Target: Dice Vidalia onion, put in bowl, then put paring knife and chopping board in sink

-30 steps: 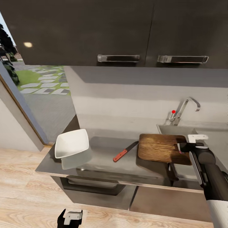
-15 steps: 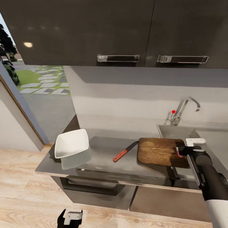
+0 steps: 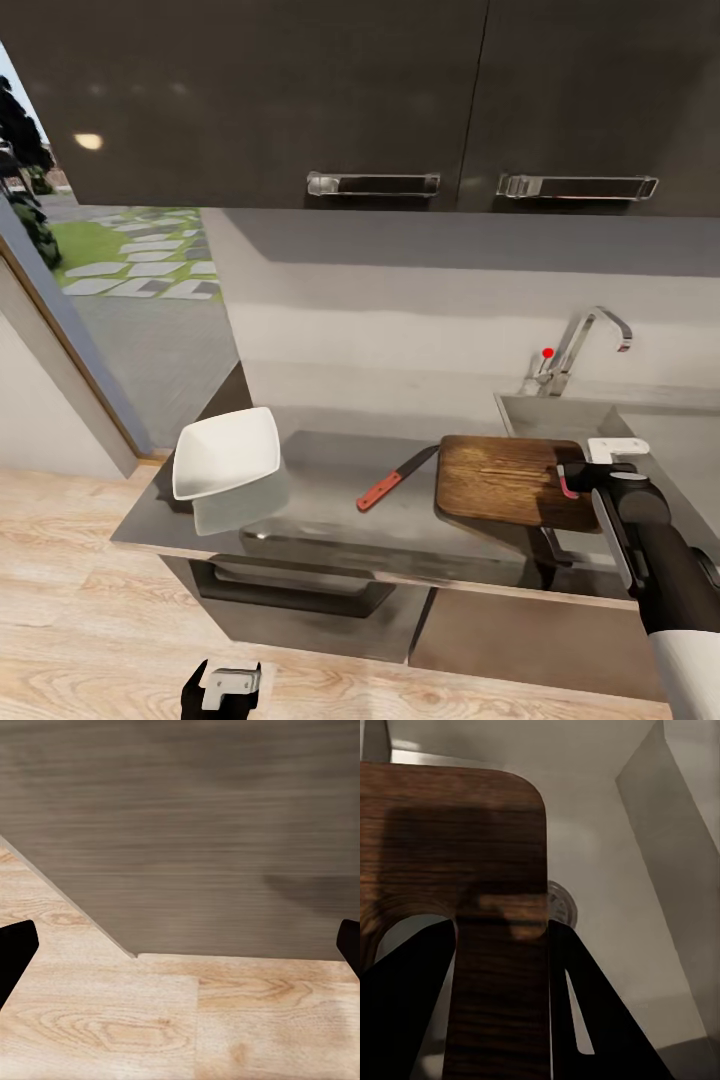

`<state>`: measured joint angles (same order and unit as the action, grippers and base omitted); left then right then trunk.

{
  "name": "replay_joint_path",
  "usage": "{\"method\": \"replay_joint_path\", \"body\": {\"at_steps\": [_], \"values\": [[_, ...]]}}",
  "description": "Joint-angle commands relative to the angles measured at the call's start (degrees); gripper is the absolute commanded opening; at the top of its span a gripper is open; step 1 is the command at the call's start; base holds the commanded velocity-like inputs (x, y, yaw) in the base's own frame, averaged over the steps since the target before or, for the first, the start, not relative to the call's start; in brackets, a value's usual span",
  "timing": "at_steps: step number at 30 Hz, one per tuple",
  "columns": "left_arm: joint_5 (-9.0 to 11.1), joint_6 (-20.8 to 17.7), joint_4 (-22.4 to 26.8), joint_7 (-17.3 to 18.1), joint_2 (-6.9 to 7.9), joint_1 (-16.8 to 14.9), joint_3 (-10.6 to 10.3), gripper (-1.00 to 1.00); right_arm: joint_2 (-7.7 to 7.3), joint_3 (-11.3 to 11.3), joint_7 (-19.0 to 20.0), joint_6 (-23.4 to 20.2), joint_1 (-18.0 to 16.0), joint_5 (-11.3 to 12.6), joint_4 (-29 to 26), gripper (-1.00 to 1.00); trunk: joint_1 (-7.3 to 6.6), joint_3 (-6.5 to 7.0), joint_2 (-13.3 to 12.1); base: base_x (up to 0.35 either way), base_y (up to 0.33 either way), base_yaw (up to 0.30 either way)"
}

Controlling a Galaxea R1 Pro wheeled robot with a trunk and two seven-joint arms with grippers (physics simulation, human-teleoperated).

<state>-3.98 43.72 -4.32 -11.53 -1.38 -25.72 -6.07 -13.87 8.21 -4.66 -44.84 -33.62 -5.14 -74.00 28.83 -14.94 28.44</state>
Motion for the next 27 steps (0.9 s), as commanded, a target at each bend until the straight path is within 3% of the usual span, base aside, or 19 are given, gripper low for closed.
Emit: {"method": "replay_joint_path", "body": {"at_steps": [1, 27], "values": [[-0.4, 0.3, -0.2, -0.6, -0.03, -0.1, -0.3, 1.00, -0.02, 0.0, 0.2, -0.3, 0.0, -0.5, 0.0, -1.00, 0.03, -0.10, 0.1, 0.031, 0.000, 0.000], [-0.4, 0.3, -0.2, -0.6, -0.03, -0.1, -0.3, 1.00, 0.06, -0.1, 0.1, 0.5, 0.0, -0.5, 0.7, -1.00, 0.03, -0.10, 0.1, 0.088, 0.000, 0.000]]}}
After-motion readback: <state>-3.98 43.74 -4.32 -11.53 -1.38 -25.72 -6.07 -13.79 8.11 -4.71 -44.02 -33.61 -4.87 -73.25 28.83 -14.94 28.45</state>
